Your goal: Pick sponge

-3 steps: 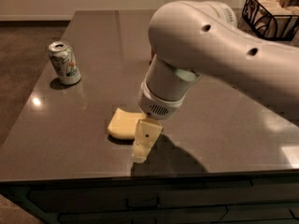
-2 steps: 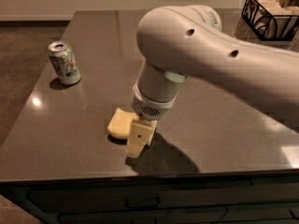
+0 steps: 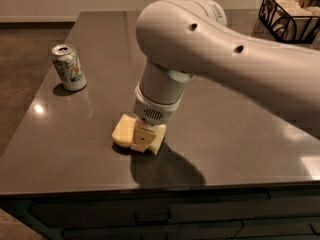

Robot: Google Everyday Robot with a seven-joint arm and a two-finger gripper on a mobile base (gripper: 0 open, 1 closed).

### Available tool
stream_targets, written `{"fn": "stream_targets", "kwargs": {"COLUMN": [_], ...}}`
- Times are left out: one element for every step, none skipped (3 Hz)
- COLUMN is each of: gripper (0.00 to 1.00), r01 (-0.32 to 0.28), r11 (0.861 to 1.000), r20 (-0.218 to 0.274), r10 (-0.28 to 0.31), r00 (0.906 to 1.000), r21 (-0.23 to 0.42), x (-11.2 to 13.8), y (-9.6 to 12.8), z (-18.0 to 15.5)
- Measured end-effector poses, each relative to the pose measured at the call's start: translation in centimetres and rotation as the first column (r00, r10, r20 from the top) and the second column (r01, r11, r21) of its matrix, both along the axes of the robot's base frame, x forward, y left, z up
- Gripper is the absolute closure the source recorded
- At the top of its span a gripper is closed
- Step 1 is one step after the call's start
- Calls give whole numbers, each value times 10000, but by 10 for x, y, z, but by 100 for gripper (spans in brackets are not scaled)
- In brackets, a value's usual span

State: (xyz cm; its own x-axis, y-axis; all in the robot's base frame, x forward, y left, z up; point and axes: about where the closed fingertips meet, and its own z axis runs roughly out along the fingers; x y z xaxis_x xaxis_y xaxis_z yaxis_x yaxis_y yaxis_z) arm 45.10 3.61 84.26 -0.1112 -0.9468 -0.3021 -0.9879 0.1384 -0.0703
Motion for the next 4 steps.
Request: {"fn": "stream_targets", "kwargs": {"gripper": [87,100,100,100], "r01": [-164,-493,-965,-1419], "r11": [9999,9987,9951,9894], "r20": [40,57,133,252], "r10": [163,493,962,1411], "r00": [9999,9988,9953,9897], "r21": [27,107,203,325], "x": [3,5,5,1], "y": [2,4,8,14], "z": [19,47,79,106]}}
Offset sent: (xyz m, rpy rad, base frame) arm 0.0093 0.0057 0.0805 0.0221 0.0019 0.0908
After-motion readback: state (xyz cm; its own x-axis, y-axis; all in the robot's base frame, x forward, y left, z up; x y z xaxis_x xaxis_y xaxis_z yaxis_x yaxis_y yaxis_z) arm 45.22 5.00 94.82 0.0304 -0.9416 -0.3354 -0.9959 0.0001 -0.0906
